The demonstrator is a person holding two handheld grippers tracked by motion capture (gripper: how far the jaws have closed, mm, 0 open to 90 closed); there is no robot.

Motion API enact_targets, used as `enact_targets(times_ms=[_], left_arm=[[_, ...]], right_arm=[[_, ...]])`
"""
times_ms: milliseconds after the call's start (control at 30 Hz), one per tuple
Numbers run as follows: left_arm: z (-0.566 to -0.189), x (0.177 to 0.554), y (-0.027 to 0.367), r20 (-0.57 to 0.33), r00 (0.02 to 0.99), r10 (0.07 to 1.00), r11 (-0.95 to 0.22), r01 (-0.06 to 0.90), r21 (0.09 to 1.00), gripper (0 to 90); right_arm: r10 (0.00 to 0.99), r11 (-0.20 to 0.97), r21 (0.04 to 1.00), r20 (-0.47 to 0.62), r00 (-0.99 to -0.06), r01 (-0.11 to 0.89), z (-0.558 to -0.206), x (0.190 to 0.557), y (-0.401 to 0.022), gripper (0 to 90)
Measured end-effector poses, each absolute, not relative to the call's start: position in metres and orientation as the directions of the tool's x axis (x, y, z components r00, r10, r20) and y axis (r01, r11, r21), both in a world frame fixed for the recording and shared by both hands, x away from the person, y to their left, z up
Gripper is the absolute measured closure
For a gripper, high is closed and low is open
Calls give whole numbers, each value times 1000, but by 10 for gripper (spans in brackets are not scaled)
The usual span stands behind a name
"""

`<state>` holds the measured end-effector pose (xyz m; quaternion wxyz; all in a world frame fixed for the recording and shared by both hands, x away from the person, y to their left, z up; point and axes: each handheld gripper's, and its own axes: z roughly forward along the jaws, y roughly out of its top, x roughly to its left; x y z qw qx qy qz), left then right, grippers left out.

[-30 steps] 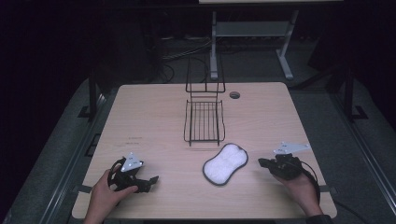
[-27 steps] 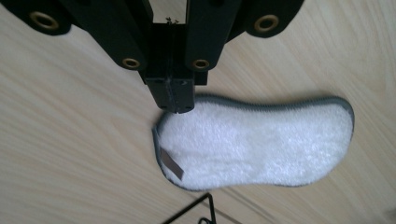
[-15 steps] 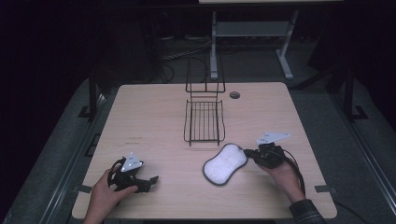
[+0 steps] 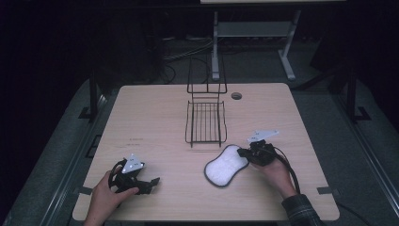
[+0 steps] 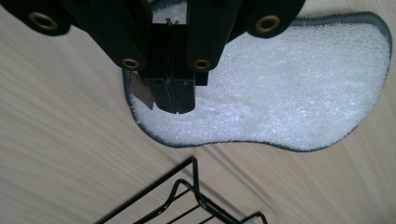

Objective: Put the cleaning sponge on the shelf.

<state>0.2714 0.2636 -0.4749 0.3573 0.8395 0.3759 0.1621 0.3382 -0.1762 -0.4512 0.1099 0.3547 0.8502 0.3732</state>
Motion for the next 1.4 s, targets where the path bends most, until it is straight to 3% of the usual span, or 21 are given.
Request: enact_targets(times_ms=[600,1400], left_arm=[[-475,271,264,4,665,747,-462,515,722,124],[-475,272,264,6,666,746,-465,513,722,124]], right_arm=[[705,498,682,43,-708,536,-452,320,-193,890],[726,435,698,102,-680,569,-445,272,-228,885]])
